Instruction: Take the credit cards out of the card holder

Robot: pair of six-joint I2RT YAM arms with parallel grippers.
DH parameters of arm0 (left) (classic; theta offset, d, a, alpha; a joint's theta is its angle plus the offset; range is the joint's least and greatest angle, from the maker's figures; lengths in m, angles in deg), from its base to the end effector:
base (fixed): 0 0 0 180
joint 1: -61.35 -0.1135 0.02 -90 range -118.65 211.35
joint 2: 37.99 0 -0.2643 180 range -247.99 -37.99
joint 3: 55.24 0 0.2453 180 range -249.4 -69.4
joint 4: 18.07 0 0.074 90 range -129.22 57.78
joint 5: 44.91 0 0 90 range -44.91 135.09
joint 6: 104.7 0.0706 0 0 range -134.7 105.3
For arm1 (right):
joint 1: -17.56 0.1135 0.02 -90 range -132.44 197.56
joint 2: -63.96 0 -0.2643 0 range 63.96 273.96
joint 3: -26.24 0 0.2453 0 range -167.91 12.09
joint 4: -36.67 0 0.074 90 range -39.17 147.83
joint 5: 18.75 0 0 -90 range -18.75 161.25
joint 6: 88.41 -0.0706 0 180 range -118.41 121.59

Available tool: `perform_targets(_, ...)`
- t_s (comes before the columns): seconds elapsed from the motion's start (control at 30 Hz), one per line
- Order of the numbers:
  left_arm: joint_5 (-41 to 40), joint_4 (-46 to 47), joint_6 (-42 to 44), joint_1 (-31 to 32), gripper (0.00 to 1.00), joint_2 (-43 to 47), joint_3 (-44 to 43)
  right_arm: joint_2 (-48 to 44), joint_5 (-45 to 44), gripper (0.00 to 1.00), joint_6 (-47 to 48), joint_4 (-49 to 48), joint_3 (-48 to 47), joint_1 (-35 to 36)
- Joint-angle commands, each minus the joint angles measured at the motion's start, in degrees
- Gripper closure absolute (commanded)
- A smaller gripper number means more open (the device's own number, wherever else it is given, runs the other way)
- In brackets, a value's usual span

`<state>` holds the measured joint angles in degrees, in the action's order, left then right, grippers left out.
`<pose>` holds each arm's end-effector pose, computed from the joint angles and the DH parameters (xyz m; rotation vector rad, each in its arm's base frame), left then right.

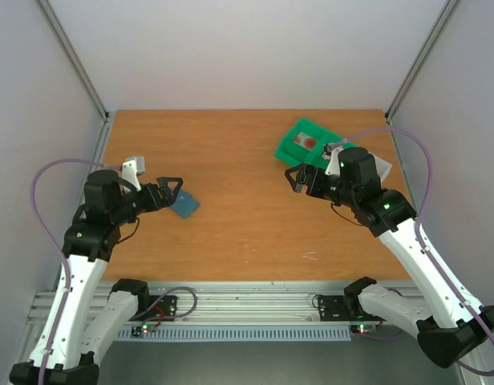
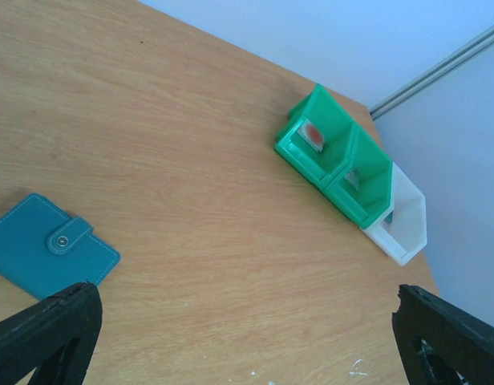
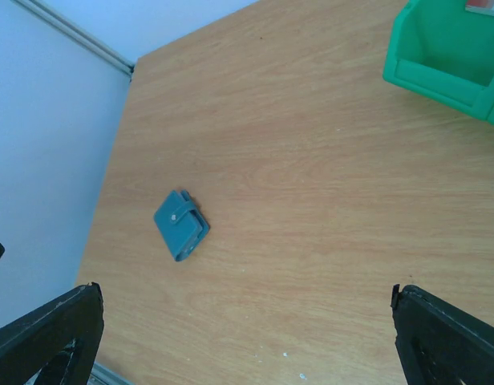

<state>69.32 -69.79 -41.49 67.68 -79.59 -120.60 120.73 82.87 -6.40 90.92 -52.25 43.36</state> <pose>0.1649 -0.0474 0.3229 -0.1056 2.1037 -0.7879 0.1952 0.1102 0.3484 -0.4565 2.1297 0.5583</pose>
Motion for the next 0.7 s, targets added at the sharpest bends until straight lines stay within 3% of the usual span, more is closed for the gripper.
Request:
perform_targets(0.0, -0.2, 4.6, -1.9, -0.4, 0.01, -0.5, 0.5, 0.3, -0.2, 0.02, -0.3, 1.0, -1.1, -0.3)
perform_targets(0.2, -7.4, 4.2, -3.9, -0.4, 0.01, -2.7, 1.4, 1.9, 2.4, 0.02, -0.2, 0.3, -1.0, -0.3)
perform_targets(0.3, -9.4, 3.6, -4.9, -0.4, 0.06, -6.1, 1.8, 2.5, 4.6, 0.02, -0.5, -0.6, -0.4, -0.3)
perform_targets(0.43, -11.7, 4.2, -6.9, -0.4, 0.06, -11.4, 2.7, 2.6, 7.5, 0.02, -0.1, -2.4, 0.7, -0.3)
perform_targets(0.57, -11.0, 5.5, -9.8, -1.9, 0.22, -18.8, 3.5, 3.3, 10.5, 0.02, 1.2, -2.7, 0.9, -0.3)
perform_targets(0.67, -7.0, 8.6, -12.5, -4.4, 0.28, -24.4, 4.7, 3.3, 11.6, 0.01, 2.9, -2.3, 1.0, -0.3)
